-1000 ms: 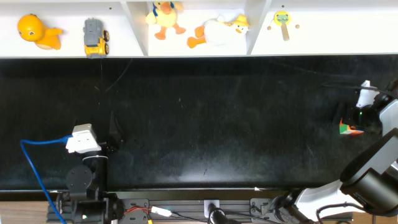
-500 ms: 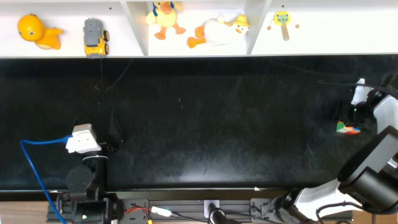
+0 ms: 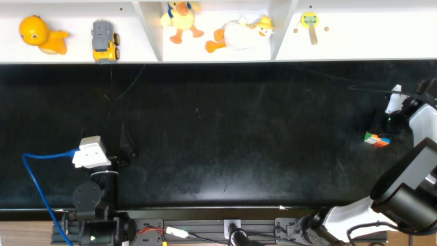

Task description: Store Toys

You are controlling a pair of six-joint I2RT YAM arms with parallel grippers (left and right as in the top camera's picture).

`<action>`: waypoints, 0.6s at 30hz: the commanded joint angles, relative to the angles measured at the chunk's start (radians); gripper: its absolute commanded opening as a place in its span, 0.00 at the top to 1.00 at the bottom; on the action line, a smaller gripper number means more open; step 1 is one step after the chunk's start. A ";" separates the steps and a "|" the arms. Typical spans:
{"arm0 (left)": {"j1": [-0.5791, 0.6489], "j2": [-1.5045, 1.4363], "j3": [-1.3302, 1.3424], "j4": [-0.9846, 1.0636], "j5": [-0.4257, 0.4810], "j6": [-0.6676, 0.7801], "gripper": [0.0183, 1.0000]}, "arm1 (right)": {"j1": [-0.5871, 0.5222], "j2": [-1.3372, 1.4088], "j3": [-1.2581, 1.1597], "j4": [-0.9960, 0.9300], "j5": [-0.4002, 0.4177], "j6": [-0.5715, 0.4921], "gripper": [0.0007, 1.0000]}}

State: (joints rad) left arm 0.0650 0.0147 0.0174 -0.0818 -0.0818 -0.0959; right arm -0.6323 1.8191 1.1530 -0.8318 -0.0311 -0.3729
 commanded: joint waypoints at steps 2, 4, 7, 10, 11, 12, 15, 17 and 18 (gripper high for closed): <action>-0.001 -0.012 -0.009 0.002 0.013 0.021 0.00 | 0.011 0.032 -0.018 -0.009 -0.075 0.022 0.57; -0.001 -0.012 -0.009 0.002 0.013 0.021 0.00 | 0.011 0.027 -0.018 -0.009 -0.078 0.022 0.58; -0.001 -0.012 -0.009 0.002 0.013 0.021 0.00 | 0.011 0.017 -0.018 -0.009 -0.081 0.023 0.61; -0.001 -0.012 -0.009 0.002 0.013 0.021 0.00 | 0.011 0.003 -0.018 -0.010 -0.081 0.030 0.64; -0.001 -0.012 -0.009 0.002 0.013 0.021 0.00 | 0.011 -0.002 -0.017 -0.010 -0.081 0.032 0.64; -0.001 -0.012 -0.009 0.003 0.013 0.021 0.00 | 0.011 -0.006 -0.017 -0.010 -0.081 0.034 0.65; -0.001 -0.012 -0.009 0.002 0.013 0.021 0.00 | 0.011 -0.026 -0.017 -0.015 -0.084 0.038 0.65; -0.001 -0.012 -0.009 0.002 0.013 0.021 0.00 | 0.013 -0.050 -0.017 -0.023 -0.085 0.046 0.66; -0.001 -0.012 -0.009 0.002 0.013 0.021 0.00 | 0.014 -0.066 -0.017 -0.027 -0.086 0.051 0.66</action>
State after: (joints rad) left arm 0.0650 0.0147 0.0174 -0.0818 -0.0818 -0.0959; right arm -0.6319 1.8046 1.1503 -0.8520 -0.0746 -0.3431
